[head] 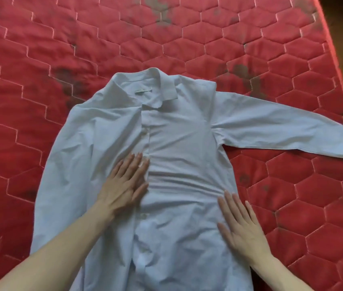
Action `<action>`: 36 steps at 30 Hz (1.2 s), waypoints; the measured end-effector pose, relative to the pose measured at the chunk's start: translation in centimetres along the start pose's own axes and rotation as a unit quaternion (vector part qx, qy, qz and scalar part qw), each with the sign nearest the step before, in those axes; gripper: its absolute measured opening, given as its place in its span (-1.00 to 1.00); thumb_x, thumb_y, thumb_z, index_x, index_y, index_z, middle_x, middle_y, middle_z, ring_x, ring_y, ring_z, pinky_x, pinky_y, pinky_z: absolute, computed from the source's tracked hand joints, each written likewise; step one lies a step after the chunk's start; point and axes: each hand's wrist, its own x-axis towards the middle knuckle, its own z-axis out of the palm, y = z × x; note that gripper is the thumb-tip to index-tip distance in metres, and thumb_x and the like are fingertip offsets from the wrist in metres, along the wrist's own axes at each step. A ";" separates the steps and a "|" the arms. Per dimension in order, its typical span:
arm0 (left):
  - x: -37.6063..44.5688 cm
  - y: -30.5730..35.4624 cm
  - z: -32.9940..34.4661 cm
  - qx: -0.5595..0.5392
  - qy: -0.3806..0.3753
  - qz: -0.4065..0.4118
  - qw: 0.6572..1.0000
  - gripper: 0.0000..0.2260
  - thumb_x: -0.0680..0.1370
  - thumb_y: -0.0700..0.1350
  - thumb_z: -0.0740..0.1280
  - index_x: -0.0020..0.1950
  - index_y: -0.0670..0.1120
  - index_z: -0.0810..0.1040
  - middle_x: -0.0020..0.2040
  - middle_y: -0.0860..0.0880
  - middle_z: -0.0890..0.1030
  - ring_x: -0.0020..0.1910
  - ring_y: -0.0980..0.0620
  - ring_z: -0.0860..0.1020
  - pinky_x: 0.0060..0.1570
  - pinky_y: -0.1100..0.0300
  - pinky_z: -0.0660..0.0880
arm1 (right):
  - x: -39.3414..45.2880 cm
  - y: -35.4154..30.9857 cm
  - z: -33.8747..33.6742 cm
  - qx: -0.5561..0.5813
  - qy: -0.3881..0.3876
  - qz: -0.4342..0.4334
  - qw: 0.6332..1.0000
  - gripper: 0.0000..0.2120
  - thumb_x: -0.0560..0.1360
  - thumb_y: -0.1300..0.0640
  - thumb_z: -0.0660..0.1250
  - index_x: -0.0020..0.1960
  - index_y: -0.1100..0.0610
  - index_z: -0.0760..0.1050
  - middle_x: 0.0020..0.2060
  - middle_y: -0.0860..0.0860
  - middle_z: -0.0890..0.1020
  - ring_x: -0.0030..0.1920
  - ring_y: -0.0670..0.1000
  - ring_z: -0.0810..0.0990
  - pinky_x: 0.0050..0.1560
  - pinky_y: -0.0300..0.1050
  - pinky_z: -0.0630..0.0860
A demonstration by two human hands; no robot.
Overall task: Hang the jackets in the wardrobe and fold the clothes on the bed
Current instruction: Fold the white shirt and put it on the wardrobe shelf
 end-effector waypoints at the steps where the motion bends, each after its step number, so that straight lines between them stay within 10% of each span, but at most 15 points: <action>1: -0.5 -0.9 -0.3 0.003 0.011 0.018 1.000 -0.41 0.67 0.15 0.10 0.65 -0.09 0.29 0.64 -0.13 0.30 0.61 -0.15 0.30 0.58 -0.06 0.14 | 0.2 -0.2 -0.4 -0.006 0.002 -0.001 1.000 -0.38 0.70 -0.19 0.00 0.68 0.05 0.13 0.68 0.02 0.11 0.66 0.07 0.13 0.59 0.19 0.13; 6: -4.0 -4.2 -2.6 -0.016 0.146 -0.191 0.970 -0.49 0.66 -0.02 0.15 0.61 -0.14 0.34 0.57 -0.18 0.36 0.55 -0.22 0.32 0.58 -0.19 0.10 | 3.9 -4.8 -2.2 -0.013 0.062 -0.063 0.996 -0.44 0.68 -0.05 0.08 0.63 0.13 0.21 0.63 0.11 0.27 0.62 0.10 0.22 0.58 0.18 0.18; 9: -5.1 -6.8 -4.7 -0.107 0.150 -0.462 0.867 -0.53 0.67 0.00 0.22 0.56 -0.10 0.28 0.49 -0.20 0.34 0.44 -0.25 0.31 0.46 -0.24 0.16 | 8.9 -10.2 -2.9 0.032 0.070 -0.089 0.993 -0.45 0.65 0.07 0.10 0.63 0.13 0.22 0.63 0.08 0.26 0.63 0.09 0.22 0.61 0.06 0.07; 12: -5.9 -10.7 -5.7 -0.182 0.058 -0.563 0.804 -0.48 0.63 0.15 0.32 0.44 -0.15 0.35 0.36 -0.25 0.40 0.34 -0.29 0.37 0.33 -0.27 0.33 | 15.7 -16.3 -3.6 0.075 0.074 -0.060 0.993 -0.45 0.67 0.04 0.07 0.65 0.04 0.20 0.65 0.04 0.22 0.65 0.06 0.15 0.59 0.06 0.07; 16: -6.4 -14.7 -5.7 -0.268 0.009 -0.459 0.847 -0.76 0.69 0.04 0.24 -0.06 -0.09 0.46 0.03 -0.13 0.52 0.08 -0.22 0.52 -0.03 -0.03 0.38 | 24.6 -22.3 -4.8 0.103 0.038 0.058 0.992 -0.39 0.66 -0.14 -0.08 0.70 -0.06 0.04 0.69 -0.03 0.02 0.68 0.03 -0.04 0.60 0.13 -0.02; 20: -5.9 -19.9 -8.9 -0.400 0.105 -0.430 0.802 -0.67 0.73 -0.02 0.18 -0.21 -0.09 0.33 -0.27 -0.01 0.43 -0.23 -0.10 0.40 -0.19 -0.05 0.30 | 27.7 -23.5 -3.7 0.088 -0.036 0.146 0.985 -0.26 0.59 -0.36 -0.24 0.67 -0.12 -0.32 0.65 -0.14 -0.32 0.64 -0.05 -0.36 0.61 0.18 -0.30; 26: -4.3 -31.7 -17.6 -0.123 -0.042 -0.275 0.953 -0.62 0.57 0.27 0.36 -0.25 0.01 0.45 -0.38 0.00 0.54 -0.30 -0.10 0.53 -0.18 0.00 0.47 | 28.4 -23.4 -4.8 0.094 -0.118 0.164 0.975 -0.26 0.58 -0.38 -0.20 0.61 -0.16 -0.45 0.55 -0.20 -0.50 0.62 -0.04 -0.43 0.60 0.13 -0.36; 31: -4.0 -34.3 -18.0 -0.096 -0.111 -0.215 0.966 -0.43 0.53 0.48 0.19 -0.36 0.01 0.42 -0.41 0.08 0.49 -0.35 0.11 0.47 -0.24 0.07 0.39 | 28.7 -23.7 -5.3 0.115 -0.144 0.164 0.969 -0.23 0.54 -0.45 -0.20 0.59 -0.20 -0.47 0.37 -0.31 -0.66 0.54 -0.13 -0.55 0.59 0.13 -0.36; 33: -5.8 -34.4 -15.1 -0.127 -0.153 -0.238 0.951 -0.41 0.46 0.55 0.19 -0.31 0.03 0.47 -0.34 0.09 0.54 -0.28 0.06 0.50 -0.21 0.06 0.40 | 28.3 -23.8 -6.1 0.100 -0.134 0.162 0.972 -0.14 0.47 -0.45 -0.16 0.65 -0.15 -0.34 0.56 -0.20 -0.50 0.62 -0.06 -0.41 0.61 0.17 -0.23; 36: -9.1 -34.2 -10.8 -0.100 -0.121 -0.176 0.972 -0.61 0.36 0.37 0.23 -0.11 0.13 0.65 -0.13 0.09 0.60 -0.07 -0.04 0.55 -0.11 0.08 0.33 | 28.5 -25.1 -8.5 0.098 0.082 0.068 0.989 -0.33 0.56 -0.23 0.11 0.53 0.14 0.37 0.55 0.15 0.32 0.52 0.26 0.33 0.42 0.26 0.32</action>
